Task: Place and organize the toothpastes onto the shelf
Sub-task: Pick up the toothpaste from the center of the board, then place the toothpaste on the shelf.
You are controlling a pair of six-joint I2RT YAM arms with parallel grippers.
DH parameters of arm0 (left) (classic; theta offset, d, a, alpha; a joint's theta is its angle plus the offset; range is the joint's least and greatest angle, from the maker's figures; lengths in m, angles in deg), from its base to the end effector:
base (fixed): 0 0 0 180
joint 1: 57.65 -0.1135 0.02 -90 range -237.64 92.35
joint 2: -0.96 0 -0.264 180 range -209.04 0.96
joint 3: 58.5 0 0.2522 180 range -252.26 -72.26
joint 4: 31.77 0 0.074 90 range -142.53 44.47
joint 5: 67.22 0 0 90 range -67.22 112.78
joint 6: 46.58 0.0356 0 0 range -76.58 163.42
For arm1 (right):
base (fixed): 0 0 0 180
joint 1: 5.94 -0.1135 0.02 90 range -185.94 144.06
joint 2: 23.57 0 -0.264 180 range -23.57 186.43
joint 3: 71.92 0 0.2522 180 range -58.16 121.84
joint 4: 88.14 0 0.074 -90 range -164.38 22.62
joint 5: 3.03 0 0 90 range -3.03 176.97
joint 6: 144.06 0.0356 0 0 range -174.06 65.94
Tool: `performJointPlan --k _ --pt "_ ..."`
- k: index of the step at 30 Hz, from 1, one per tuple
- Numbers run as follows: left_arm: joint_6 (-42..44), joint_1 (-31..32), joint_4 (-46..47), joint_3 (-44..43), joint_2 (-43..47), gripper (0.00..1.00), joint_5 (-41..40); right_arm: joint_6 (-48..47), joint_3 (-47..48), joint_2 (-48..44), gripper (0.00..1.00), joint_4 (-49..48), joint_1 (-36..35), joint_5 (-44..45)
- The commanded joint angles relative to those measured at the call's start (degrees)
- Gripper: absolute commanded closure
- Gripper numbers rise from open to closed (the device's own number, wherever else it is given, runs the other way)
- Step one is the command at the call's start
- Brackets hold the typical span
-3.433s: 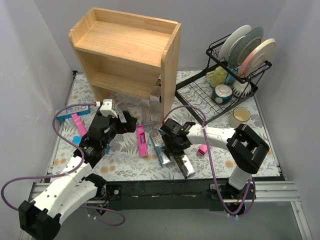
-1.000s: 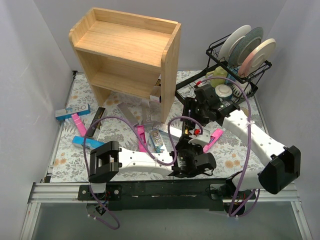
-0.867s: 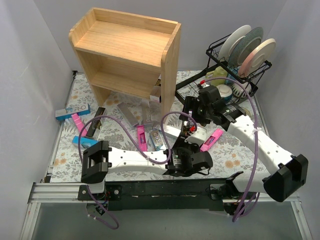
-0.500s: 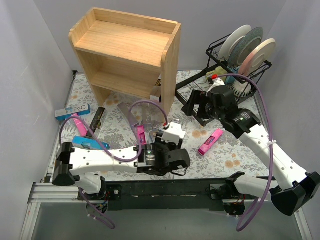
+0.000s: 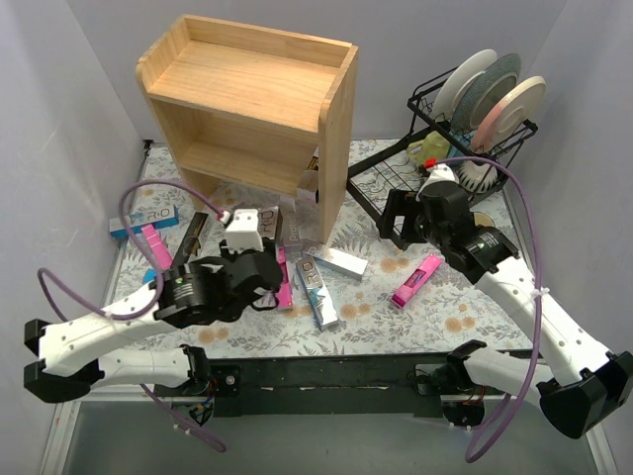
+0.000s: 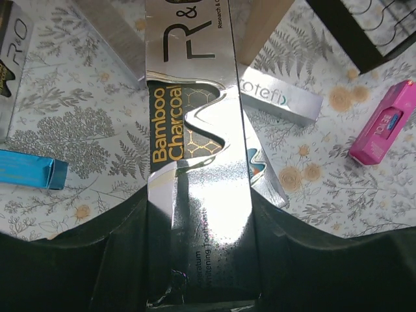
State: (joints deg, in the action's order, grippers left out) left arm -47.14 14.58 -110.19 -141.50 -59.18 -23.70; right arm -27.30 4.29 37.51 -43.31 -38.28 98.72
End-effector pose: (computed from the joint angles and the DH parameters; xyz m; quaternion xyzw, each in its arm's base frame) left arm 0.0785 -0.1604 0.3592 -0.2551 0.8479 -0.2126 0.4134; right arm 0.1985 0.1171 0.3565 0.0095 0.8617 0.1694 0.4783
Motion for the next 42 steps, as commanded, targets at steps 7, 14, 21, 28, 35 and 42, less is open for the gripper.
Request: performJointPlan --k 7,14,21,28,35,42 --pt "24.36 -5.25 17.35 1.72 11.97 0.76 -1.6 -2.07 -6.45 -7.36 0.02 -2.68 0.87 2.49" --pt "41.95 -17.97 38.1 2.0 8.47 0.79 11.62 -2.77 -9.63 -11.16 0.02 -4.26 0.96 1.44" --pt "44.86 -41.51 47.52 1.47 -0.15 0.8 35.09 -3.39 -13.4 -14.67 0.02 -5.23 1.05 2.05" --pt "46.44 -48.05 56.57 2.26 -5.95 0.76 45.75 -3.38 -17.62 -17.57 0.01 -7.78 1.05 1.26" --pt "46.36 -48.23 60.78 1.2 -12.45 0.72 46.39 -4.08 -19.39 -18.71 0.01 -10.06 1.05 0.29" --pt "42.93 -48.23 68.43 5.49 -15.01 0.65 50.08 -5.76 -22.9 -21.44 0.02 -14.45 1.05 -1.99"
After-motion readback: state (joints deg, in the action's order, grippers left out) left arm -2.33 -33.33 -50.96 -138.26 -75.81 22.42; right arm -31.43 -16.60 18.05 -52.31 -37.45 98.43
